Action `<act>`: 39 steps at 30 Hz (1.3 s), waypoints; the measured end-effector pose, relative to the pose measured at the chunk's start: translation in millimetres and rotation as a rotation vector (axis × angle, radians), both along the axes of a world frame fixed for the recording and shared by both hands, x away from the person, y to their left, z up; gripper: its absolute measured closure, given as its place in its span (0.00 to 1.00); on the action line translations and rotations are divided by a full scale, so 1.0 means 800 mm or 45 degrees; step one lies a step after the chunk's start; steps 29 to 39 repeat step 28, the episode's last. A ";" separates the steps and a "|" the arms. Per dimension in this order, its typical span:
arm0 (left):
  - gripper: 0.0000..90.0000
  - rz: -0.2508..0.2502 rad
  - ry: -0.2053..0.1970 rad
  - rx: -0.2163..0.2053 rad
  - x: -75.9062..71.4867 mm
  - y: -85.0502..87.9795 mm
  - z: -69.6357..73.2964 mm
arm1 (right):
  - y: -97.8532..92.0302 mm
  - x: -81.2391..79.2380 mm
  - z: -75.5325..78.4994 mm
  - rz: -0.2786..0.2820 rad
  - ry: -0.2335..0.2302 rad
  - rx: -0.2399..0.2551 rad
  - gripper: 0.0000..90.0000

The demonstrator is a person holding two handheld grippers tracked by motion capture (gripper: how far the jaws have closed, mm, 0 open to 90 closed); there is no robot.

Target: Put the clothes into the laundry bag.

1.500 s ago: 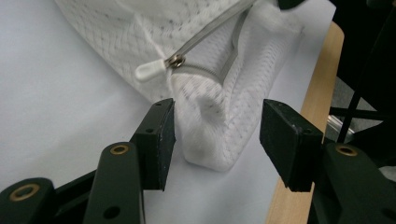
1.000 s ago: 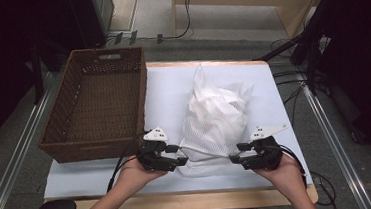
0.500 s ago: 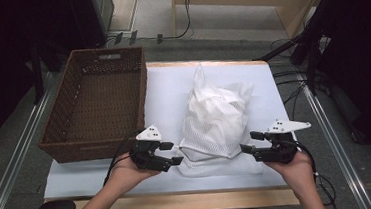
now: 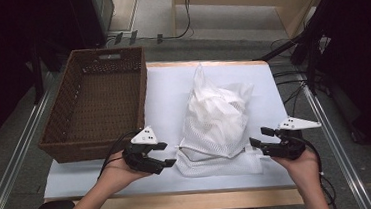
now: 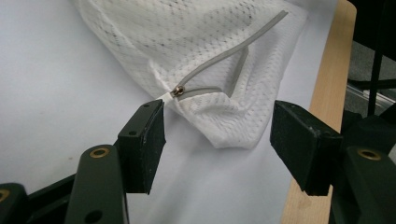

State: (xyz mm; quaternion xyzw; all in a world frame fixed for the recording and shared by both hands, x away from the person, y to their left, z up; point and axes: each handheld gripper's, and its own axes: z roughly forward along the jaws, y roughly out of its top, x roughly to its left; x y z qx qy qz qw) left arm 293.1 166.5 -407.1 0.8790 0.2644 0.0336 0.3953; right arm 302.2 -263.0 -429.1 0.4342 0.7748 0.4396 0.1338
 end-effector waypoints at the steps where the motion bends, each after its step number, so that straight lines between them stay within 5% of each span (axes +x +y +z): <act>1: 0.40 0.002 0.007 0.005 0.001 0.001 0.000 | 0.000 0.002 -0.003 -0.026 0.003 0.007 0.40; 12: 0.40 0.003 0.060 -0.008 0.008 0.003 -0.006 | -0.001 0.016 -0.010 -0.068 0.006 0.018 0.39; 39: 0.40 -0.032 0.073 -0.025 0.009 0.001 -0.015 | 0.001 0.017 -0.012 -0.052 0.023 0.009 0.39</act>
